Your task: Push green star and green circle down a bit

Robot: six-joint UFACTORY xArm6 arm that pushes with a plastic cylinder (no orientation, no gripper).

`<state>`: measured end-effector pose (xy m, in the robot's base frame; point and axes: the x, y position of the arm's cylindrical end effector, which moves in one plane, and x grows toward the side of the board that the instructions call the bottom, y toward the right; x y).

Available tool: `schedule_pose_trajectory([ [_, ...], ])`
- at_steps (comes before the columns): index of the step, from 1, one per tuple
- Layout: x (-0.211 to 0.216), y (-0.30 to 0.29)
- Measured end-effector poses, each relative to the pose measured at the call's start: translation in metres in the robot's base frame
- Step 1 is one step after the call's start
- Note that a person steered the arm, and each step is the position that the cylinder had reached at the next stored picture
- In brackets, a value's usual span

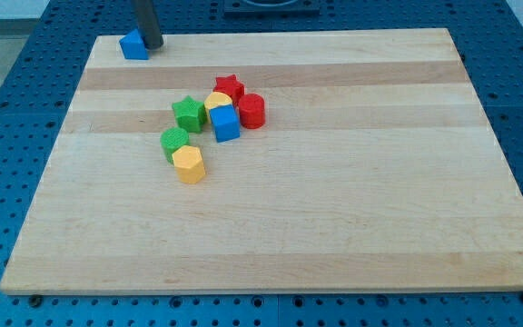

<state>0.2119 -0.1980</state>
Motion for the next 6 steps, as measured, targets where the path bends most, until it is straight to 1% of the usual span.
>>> schedule_pose_trajectory([
  [1,0.0,0.0],
  [2,0.0,0.016],
  [3,0.018,0.052],
  [6,0.144,0.059],
])
